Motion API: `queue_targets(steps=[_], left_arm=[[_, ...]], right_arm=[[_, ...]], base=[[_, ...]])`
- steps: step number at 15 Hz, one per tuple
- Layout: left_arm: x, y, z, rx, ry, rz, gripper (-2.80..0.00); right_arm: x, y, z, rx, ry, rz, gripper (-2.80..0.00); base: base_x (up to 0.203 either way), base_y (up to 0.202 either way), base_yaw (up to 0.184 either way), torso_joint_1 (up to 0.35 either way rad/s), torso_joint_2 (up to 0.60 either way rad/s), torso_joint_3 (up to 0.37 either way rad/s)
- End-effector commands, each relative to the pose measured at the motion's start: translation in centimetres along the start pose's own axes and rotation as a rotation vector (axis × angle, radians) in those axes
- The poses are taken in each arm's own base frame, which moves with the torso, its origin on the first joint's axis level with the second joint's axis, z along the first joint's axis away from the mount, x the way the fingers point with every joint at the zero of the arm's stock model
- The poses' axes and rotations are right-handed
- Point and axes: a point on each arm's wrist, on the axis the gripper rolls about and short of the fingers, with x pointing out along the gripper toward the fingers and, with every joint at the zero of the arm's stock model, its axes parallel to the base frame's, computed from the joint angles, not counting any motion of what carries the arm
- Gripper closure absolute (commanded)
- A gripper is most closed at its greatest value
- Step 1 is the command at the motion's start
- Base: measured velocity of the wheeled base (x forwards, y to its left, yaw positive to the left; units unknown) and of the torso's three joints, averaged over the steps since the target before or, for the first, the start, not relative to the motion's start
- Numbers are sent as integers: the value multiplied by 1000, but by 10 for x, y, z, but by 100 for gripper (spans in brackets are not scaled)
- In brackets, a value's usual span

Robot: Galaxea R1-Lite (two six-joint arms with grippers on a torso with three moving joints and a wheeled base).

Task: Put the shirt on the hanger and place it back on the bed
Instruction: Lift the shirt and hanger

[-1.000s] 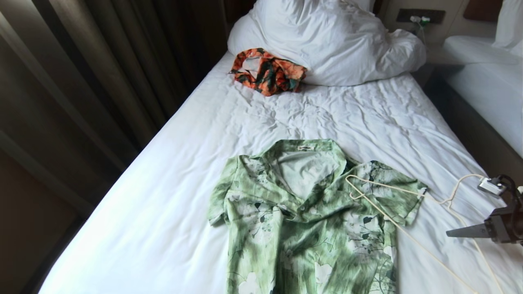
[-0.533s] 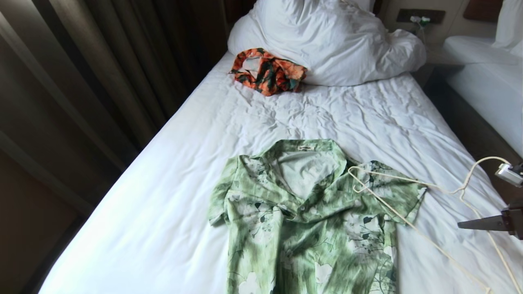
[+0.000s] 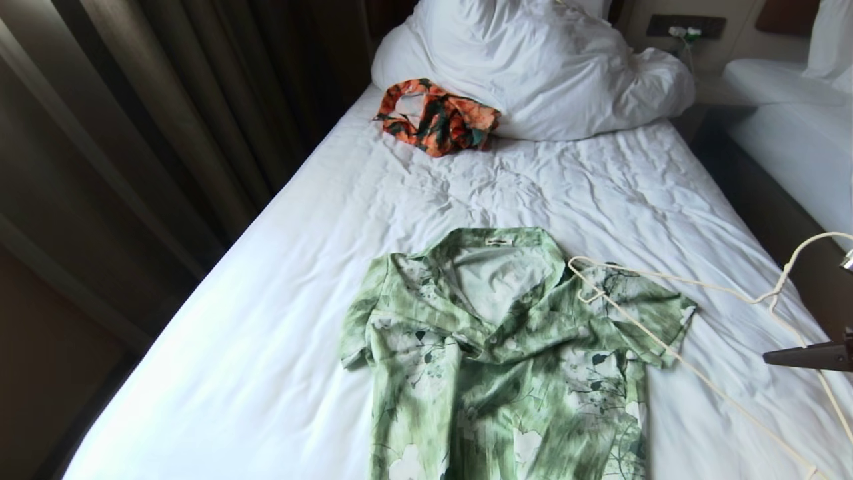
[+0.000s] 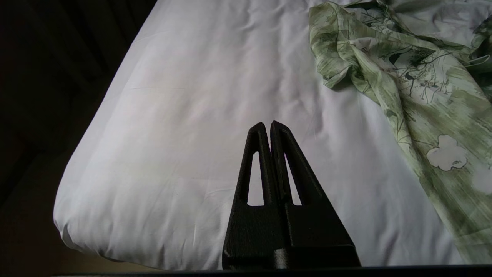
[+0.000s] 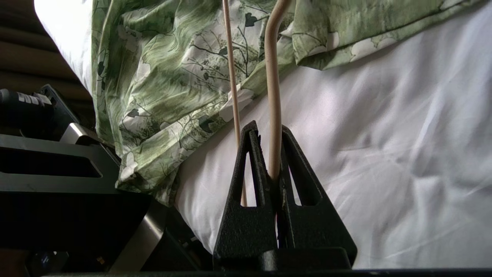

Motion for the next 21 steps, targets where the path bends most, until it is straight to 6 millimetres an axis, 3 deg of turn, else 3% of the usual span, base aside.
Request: queue_targets(steps=[1, 8, 15, 21], left_arm=[[0, 0, 0, 0, 1, 0, 0], [0, 0, 0, -1, 1, 0, 0], [0, 0, 0, 0, 1, 0, 0], [0, 0, 0, 0, 1, 0, 0]], right_arm=[[-3, 9, 4, -35, -11, -1, 0], [6, 15, 15, -189, -34, 11, 0], [47, 17, 44, -446, -81, 82, 0], [45, 20, 60, -557, -209, 129, 0]], base=[[0, 0, 0, 0, 0, 0], [0, 0, 0, 0, 0, 0], [0, 0, 0, 0, 0, 0], [0, 0, 0, 0, 0, 0]])
